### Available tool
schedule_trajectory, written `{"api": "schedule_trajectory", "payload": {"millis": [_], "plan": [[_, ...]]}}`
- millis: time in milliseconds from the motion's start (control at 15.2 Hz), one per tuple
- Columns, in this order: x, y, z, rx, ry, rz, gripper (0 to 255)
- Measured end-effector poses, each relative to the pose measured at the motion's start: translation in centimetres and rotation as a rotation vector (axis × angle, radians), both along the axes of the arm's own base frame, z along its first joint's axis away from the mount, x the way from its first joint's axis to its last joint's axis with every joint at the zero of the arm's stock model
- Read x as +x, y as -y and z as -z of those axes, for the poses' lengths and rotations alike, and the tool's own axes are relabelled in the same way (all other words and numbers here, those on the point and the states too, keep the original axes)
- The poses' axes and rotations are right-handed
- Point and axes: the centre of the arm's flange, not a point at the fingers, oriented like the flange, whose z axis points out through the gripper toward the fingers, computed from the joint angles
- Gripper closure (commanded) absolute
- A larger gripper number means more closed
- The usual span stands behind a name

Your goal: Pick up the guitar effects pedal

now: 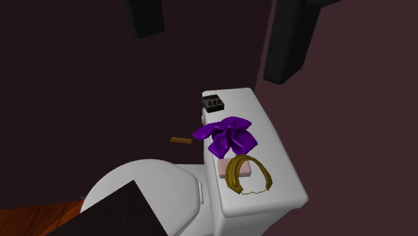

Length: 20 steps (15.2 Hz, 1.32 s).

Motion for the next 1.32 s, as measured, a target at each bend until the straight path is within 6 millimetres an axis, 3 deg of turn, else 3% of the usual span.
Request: {"api": "schedule_trajectory", "payload": {"millis": [132,396,1320], "plan": [[0.1,-0.4,0.5,-0.007,0.007,-0.007,0],[1.5,-4.5,3.3,-0.057,0.062,-0.061,0],[6.1,-17.9,16.2,-0.259,0.289,-0.275,0]]}}
